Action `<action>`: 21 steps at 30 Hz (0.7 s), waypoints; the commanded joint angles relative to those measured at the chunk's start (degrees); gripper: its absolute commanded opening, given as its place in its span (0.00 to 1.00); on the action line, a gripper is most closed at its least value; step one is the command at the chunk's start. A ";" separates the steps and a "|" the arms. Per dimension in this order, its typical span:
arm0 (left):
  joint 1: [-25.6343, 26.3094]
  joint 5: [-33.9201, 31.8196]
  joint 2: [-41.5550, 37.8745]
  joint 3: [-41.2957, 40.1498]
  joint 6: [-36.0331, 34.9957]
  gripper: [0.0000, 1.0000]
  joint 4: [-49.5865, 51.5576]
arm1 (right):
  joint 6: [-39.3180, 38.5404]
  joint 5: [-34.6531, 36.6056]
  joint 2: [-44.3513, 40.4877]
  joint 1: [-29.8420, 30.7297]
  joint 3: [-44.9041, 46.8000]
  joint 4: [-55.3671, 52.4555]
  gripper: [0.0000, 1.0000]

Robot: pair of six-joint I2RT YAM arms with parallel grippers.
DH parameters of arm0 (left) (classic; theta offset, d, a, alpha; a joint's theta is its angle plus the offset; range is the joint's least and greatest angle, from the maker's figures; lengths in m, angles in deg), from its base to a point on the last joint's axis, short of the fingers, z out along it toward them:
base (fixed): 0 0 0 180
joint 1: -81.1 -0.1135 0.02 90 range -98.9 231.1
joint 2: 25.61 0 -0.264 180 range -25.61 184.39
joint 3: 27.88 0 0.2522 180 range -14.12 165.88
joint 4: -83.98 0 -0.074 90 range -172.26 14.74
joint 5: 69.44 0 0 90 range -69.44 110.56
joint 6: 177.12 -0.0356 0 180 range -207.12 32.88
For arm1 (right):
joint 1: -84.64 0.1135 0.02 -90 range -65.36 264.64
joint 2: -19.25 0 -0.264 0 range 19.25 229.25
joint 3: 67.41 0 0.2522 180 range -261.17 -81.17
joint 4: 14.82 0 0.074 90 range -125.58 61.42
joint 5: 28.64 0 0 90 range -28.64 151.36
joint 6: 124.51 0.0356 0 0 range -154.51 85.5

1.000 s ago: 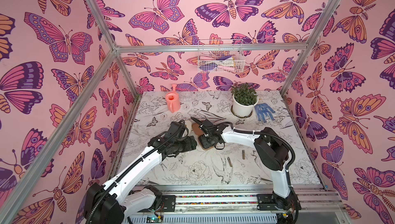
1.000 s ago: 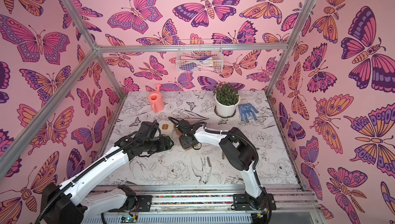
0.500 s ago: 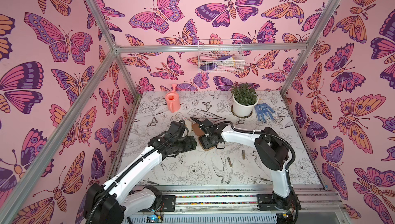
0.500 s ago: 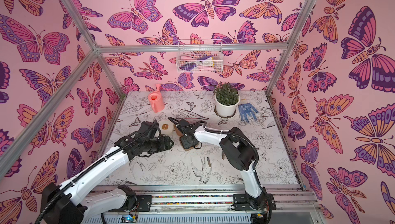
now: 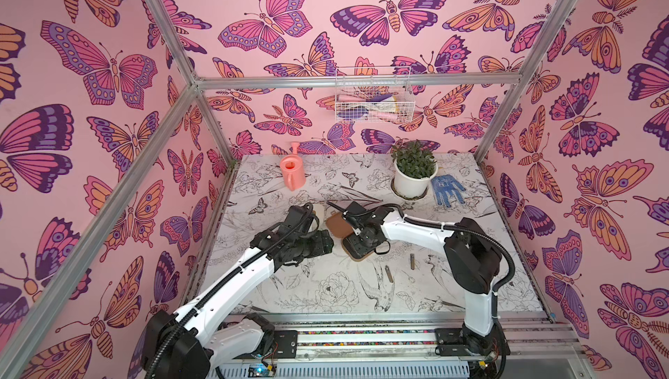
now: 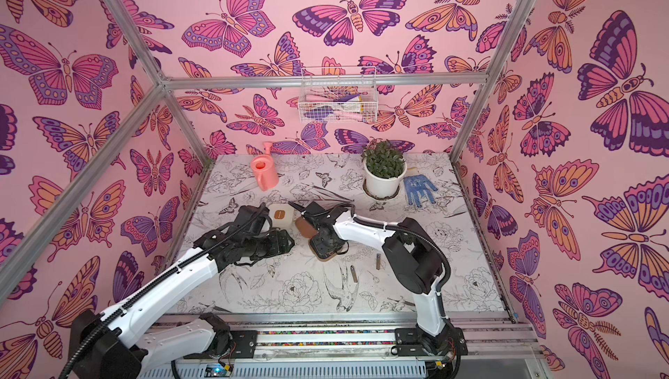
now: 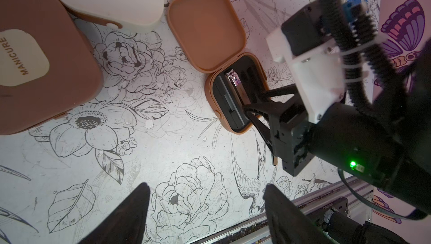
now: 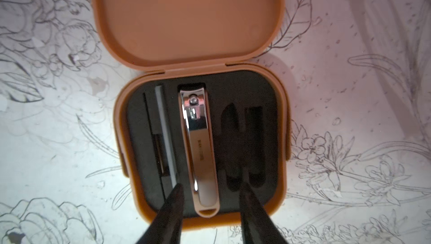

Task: Organize nail clipper sets
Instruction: Place the nail clipper in the storage box, then adjust the nail clipper in the storage box.

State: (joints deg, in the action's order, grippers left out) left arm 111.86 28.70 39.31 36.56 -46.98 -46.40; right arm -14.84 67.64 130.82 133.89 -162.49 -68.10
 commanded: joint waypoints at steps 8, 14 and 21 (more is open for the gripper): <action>-0.18 0.26 -0.07 -0.58 0.31 0.79 0.29 | -0.37 -2.06 -4.39 -0.04 3.30 -2.60 0.11; -0.18 0.21 0.11 -0.58 0.39 0.79 0.29 | -0.06 -2.59 -3.15 -0.08 4.85 -1.58 0.04; -0.18 0.12 0.29 -0.58 0.32 0.79 0.28 | 0.37 -3.81 -2.24 0.05 4.43 -0.55 0.01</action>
State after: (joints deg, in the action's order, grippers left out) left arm 111.86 28.70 39.34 36.56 -46.98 -46.40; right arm -15.00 64.80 127.43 133.91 -157.61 -68.59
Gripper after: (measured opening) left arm 0.790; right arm 0.041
